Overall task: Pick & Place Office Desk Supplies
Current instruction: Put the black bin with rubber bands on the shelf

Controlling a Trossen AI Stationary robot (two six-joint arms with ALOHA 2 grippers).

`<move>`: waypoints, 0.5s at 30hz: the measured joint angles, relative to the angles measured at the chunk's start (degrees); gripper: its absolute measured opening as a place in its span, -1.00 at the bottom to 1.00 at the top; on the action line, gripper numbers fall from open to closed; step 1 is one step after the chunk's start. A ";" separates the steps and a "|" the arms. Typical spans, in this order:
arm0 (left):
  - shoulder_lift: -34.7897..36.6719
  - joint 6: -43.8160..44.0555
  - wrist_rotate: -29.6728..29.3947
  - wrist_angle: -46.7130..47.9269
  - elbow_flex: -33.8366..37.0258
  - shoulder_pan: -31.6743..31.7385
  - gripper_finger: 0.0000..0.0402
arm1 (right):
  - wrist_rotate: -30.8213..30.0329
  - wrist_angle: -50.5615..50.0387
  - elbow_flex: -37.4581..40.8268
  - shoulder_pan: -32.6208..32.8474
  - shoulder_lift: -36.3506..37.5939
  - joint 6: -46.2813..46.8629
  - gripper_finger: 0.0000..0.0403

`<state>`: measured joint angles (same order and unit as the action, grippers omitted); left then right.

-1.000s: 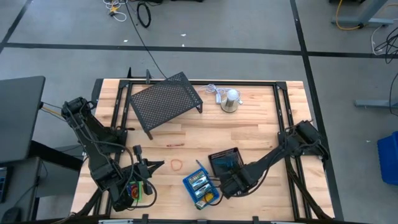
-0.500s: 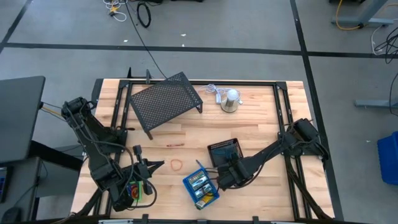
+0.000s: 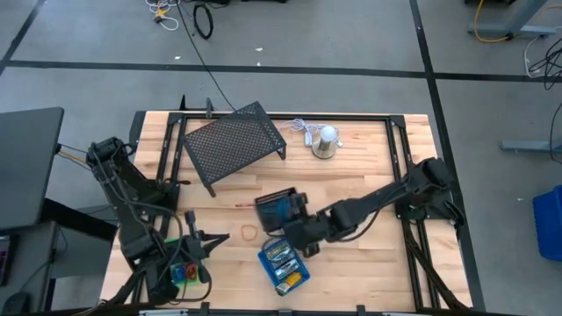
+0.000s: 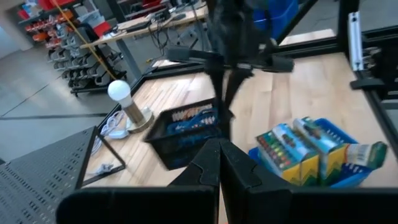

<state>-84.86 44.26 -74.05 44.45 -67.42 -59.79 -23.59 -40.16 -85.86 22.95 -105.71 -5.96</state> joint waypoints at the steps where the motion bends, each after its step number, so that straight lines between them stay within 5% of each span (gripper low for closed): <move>1: 0.00 -0.67 0.04 -0.88 0.00 -0.21 -0.99 | 1.12 2.29 -0.01 -0.68 0.52 -1.56 -0.96; 6: -0.42 -7.60 0.50 -7.52 0.00 -0.24 -0.99 | 2.70 10.50 -0.07 -4.42 1.11 -11.53 -0.96; 15: -0.46 -13.00 1.66 -11.59 0.02 -0.22 -0.99 | 1.98 7.37 -0.04 -14.92 1.13 -23.71 -0.96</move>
<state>-85.32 31.26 -72.38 32.86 -67.40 -60.01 -21.61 -32.79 -85.91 8.03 -104.57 -29.67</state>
